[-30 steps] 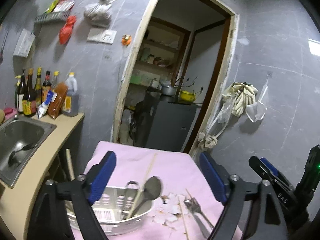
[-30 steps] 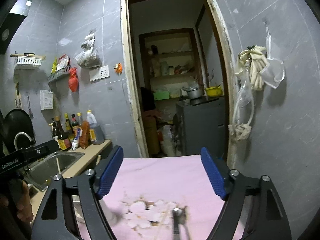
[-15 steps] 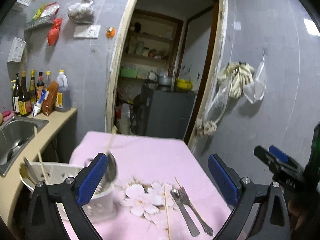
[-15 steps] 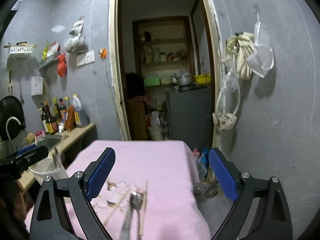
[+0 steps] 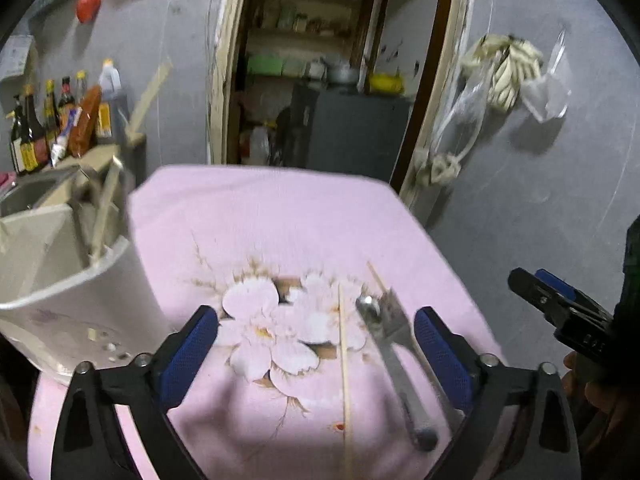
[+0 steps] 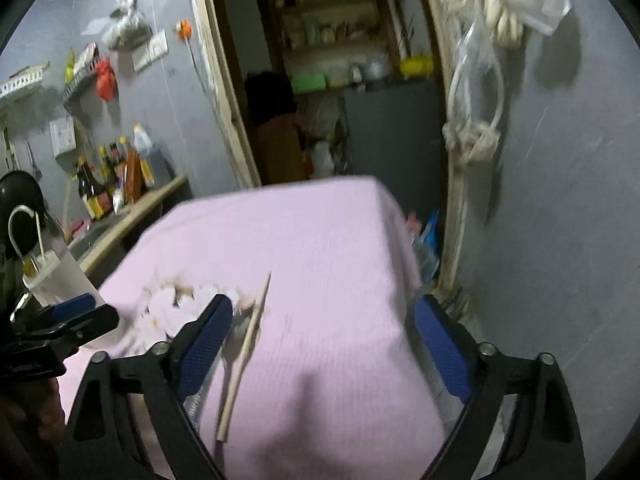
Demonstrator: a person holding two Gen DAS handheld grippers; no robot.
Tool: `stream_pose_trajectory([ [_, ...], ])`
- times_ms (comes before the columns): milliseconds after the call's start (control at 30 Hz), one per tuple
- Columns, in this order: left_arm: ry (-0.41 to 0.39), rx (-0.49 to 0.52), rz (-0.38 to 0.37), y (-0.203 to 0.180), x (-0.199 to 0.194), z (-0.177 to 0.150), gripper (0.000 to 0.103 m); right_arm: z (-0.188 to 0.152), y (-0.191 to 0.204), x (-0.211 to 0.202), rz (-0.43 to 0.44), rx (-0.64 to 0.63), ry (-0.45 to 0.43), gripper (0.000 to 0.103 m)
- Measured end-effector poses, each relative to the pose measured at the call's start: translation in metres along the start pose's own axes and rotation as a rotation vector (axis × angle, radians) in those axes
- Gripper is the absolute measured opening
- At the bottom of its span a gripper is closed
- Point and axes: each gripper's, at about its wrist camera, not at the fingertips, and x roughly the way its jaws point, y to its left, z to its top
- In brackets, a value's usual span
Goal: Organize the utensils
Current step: 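Close the left tool on a chopstick while the right tool grasps another chopstick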
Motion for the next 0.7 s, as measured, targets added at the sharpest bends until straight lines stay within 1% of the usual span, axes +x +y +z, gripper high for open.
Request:
stream_pose_trajectory([
  [67, 0.049, 0.009, -0.002, -0.001, 0.015, -0.003, 0.084, -0.003, 0.001, 0.017, 0.01, -0.008, 0.046, 0.061],
  [100, 0.071, 0.013, -0.002, -0.001, 0.021, -0.004, 0.081, -0.004, 0.003, 0.025, 0.021, -0.01, 0.069, 0.059],
  [133, 0.092, 0.016, -0.008, -0.002, 0.028, -0.004, 0.079, -0.004, 0.005, 0.035, 0.037, -0.016, 0.099, 0.054],
  [167, 0.105, 0.018, -0.015, -0.002, 0.032, -0.004, 0.075, -0.006, 0.007, 0.039, 0.047, -0.023, 0.113, 0.046],
  [200, 0.124, 0.021, -0.023, -0.002, 0.038, -0.005, 0.069, -0.006, 0.01, 0.044, 0.055, -0.032, 0.129, 0.043],
  [233, 0.139, 0.022, -0.027, -0.003, 0.042, -0.005, 0.066, -0.007, 0.015, 0.051, 0.069, -0.047, 0.151, 0.038],
  [267, 0.161, 0.023, -0.035, -0.003, 0.047, -0.006, 0.059, -0.007, 0.018, 0.054, 0.078, -0.055, 0.161, 0.035],
  [300, 0.177, 0.022, -0.042, -0.003, 0.052, -0.006, 0.054, -0.008, 0.023, 0.058, 0.093, -0.065, 0.176, 0.034],
  [333, 0.195, 0.021, -0.045, -0.003, 0.057, -0.007, 0.052, -0.009, 0.026, 0.061, 0.108, -0.072, 0.186, 0.034],
  [400, 0.215, 0.022, -0.052, -0.004, 0.062, -0.008, 0.045, -0.008, 0.032, 0.064, 0.132, -0.085, 0.202, 0.033],
  [500, 0.245, 0.035, -0.054, -0.007, 0.069, -0.011, 0.038, -0.01, 0.043, 0.071, 0.169, -0.113, 0.228, 0.033],
  [600, 0.267, 0.052, -0.039, -0.009, 0.077, -0.011, 0.035, -0.011, 0.049, 0.076, 0.186, -0.134, 0.255, 0.033],
  [667, 0.275, 0.074, -0.025, -0.01, 0.08, -0.01, 0.033, -0.013, 0.051, 0.081, 0.184, -0.147, 0.285, 0.029],
  [700, 0.279, 0.079, -0.022, -0.01, 0.081, -0.009, 0.033, -0.012, 0.052, 0.081, 0.179, -0.156, 0.286, 0.029],
])
